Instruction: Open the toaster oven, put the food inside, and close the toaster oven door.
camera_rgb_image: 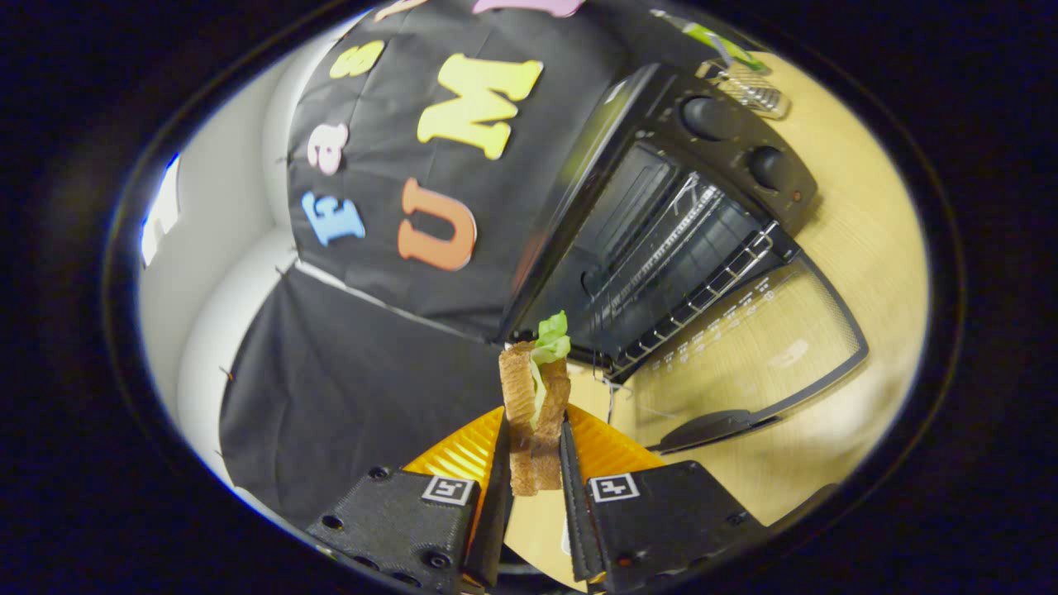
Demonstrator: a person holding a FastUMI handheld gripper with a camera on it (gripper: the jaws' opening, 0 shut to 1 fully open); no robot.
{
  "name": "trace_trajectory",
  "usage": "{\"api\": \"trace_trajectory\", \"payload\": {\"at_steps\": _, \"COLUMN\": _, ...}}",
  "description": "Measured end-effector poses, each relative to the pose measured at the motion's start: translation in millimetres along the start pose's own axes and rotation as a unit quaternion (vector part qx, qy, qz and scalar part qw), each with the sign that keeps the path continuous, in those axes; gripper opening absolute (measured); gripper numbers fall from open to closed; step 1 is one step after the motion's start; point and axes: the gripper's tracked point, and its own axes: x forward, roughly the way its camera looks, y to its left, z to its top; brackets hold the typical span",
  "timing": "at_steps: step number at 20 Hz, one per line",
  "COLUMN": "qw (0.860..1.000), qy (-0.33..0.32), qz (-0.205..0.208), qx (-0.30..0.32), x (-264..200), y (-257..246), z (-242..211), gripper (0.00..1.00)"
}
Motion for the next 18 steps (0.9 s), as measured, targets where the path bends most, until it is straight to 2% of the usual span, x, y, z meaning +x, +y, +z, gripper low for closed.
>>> {"api": "trace_trajectory", "payload": {"at_steps": 5, "qw": 0.990, "qy": -0.136, "qz": -0.003, "qx": 0.040, "x": 10.4, "y": -27.3, "z": 38.2, "gripper": 0.37}}
{"api": "trace_trajectory", "payload": {"at_steps": 7, "qw": 0.982, "qy": -0.178, "qz": -0.012, "qx": 0.060, "x": 30.9, "y": -36.3, "z": 56.1, "gripper": 0.37}}
{"api": "trace_trajectory", "payload": {"at_steps": 9, "qw": 0.979, "qy": -0.196, "qz": -0.038, "qx": 0.049, "x": 52.9, "y": -48.4, "z": 68.8, "gripper": 0.37}}
{"api": "trace_trajectory", "payload": {"at_steps": 14, "qw": 0.965, "qy": -0.241, "qz": -0.067, "qx": 0.079, "x": 99.7, "y": -67.9, "z": 105.9, "gripper": 0.38}}
{"api": "trace_trajectory", "payload": {"at_steps": 18, "qw": 0.964, "qy": -0.241, "qz": -0.086, "qx": 0.077, "x": 118.1, "y": -74.3, "z": 109.1, "gripper": 0.38}}
